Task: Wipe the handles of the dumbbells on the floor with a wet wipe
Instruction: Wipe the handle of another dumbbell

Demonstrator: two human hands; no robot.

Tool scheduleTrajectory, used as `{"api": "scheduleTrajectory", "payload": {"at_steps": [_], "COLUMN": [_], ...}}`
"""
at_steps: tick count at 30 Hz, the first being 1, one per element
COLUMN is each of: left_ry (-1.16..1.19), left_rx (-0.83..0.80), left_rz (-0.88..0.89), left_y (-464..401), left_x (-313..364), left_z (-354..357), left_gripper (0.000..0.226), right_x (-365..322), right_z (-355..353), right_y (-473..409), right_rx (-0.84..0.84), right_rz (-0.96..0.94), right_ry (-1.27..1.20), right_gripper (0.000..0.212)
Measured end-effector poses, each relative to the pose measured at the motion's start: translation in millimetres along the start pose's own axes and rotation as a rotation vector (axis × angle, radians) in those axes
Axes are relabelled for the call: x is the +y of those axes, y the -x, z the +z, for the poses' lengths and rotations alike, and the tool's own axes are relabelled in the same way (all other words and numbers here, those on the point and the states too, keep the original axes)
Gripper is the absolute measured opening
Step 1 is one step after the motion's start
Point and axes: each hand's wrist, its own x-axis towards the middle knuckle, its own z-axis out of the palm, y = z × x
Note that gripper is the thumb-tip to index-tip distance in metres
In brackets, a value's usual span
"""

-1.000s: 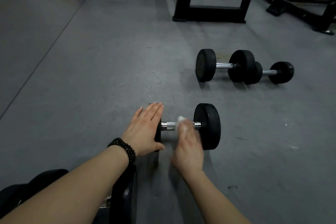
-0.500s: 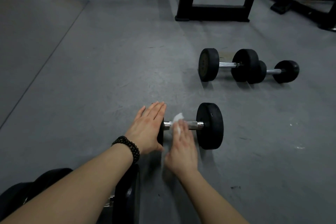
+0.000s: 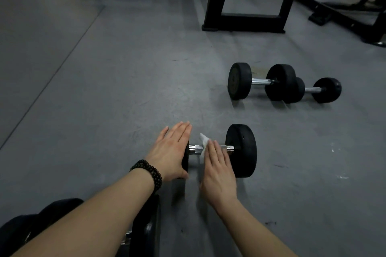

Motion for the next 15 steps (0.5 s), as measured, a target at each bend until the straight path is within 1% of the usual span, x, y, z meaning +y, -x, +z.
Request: {"api": "scheduleTrajectory", "payload": {"at_steps": [4, 6, 9, 12, 15], "left_ry": [0.024, 0.035, 0.041, 0.038, 0.045], "left_rx": [0.007, 0.004, 0.007, 0.001, -0.001], "left_rz": [-0.006, -0.004, -0.003, -0.006, -0.003], "left_y": [1.2, 1.1, 0.0, -0.4, 0.2], "left_x": [0.9, 0.0, -0.6, 0.0, -0.1], "left_z": [0.9, 1.0, 1.3, 1.7, 1.3], "left_gripper": [0.137, 0.136, 0.137, 0.137, 0.135], "right_x": [5.5, 1.7, -4.2, -13.7, -29.7], "right_z": [3.9, 5.6, 9.6, 10.6, 12.0], "right_y": [3.5, 4.4, 4.1, 2.1, 3.5], "right_rx": [-0.081, -0.091, -0.065, -0.059, -0.073], "right_rz": [-0.014, 0.025, 0.062, 0.101, 0.007], "right_ry": [0.032, 0.049, 0.002, -0.084, -0.104], "right_gripper": [0.105, 0.106, 0.101, 0.090, 0.085]}}
